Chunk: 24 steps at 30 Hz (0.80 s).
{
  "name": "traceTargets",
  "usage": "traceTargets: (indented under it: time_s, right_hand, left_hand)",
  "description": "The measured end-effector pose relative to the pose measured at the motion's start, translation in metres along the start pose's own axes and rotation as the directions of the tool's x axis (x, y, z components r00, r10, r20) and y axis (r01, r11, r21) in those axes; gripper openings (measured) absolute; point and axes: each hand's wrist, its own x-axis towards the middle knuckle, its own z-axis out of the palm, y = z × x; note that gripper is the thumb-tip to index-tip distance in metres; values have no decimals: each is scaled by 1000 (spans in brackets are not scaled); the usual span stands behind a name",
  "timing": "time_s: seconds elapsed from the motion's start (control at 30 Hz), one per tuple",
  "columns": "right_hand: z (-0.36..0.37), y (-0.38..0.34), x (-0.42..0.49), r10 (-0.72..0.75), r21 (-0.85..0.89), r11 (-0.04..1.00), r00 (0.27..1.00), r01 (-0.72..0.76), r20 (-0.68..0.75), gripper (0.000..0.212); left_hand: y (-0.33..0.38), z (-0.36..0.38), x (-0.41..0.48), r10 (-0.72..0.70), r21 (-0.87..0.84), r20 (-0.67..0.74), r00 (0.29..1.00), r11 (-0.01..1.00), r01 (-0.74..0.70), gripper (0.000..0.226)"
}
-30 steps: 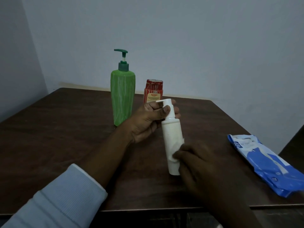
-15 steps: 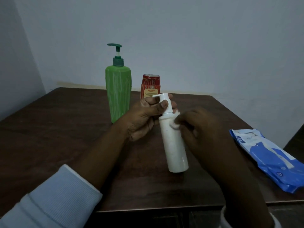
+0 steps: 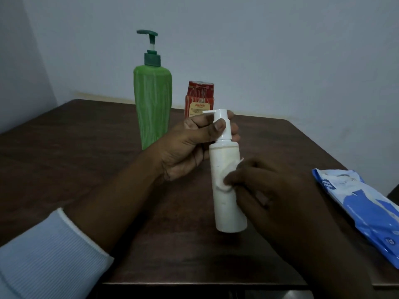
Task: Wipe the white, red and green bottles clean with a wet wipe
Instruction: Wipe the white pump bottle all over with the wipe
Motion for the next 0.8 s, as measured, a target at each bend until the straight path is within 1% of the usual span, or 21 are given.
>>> traceTargets:
  time_s: [0.03,0.1,0.13,0.17,0.23,0.27,0.33,0.4,0.47,0.53,0.6,0.67,0.7,0.73,0.8]
  right_hand:
    - [2,1,3,-1,9,1000,999,1,-40,21]
    - [5,4,6,39,40,999,994,-35,-105,17]
    - [4,5,5,61,46,997,994,-57,-95,16]
    - [2,4,3,62,46,997,996,-60,-56,15]
    - [-2,0,3,8,17,1000,1000,-8,25,16]
    - [-2,-1,6,-26,4,1000,999,26,36,18]
    - [1,0,11,-39,7,999,999,39,-27,19]
    - [5,3,13,4,17,1000,995,-2,-98,20]
    - [8,5,8,35,25,999,993,-32,-110,20]
    - [8,3,0,53,38,998,996,-50,-78,18]
    - [6,-2,-9,46,53,998,999,-46,3,18]
    - [3,-4,-14,7,58,998,996,-12,87,18]
    - [3,-4,-14,-13,58,998,995,7,99,18]
    - [4,-3,-13,-22,63,998,996,16,87,19]
    - [9,1,-8,-4,81,997,1000,4,9,20]
  left_hand:
    - [0,0,0,3,-4,2,1000,1000,-3,36]
    - [-2,-1,0,11,-8,-6,1000,1000,-11,36]
    - [-1,-2,0,11,-8,-10,1000,1000,-11,36]
    - [0,-2,0,9,-6,-10,1000,1000,-9,36]
    - [2,1,-1,-1,-6,-12,1000,1000,1,36]
    - [2,1,-2,-3,-10,-14,1000,1000,3,36]
    - [2,1,-1,-11,-38,6,1000,999,11,35]
    - [-1,-1,0,-13,-68,32,999,998,15,38]
    - [-1,-3,0,-19,-84,76,997,996,26,45]
    - [-1,-5,-1,-23,-86,123,992,996,33,48]
    - [-1,-5,-1,-24,-81,140,990,996,35,44]
    - [1,-4,-1,-19,-50,112,994,998,25,41]
    - [1,-3,-1,-14,-31,87,996,999,17,41]
    - [2,-2,-1,-9,-17,65,998,1000,10,41]
    - [2,-1,-2,3,-7,39,999,1000,-3,42]
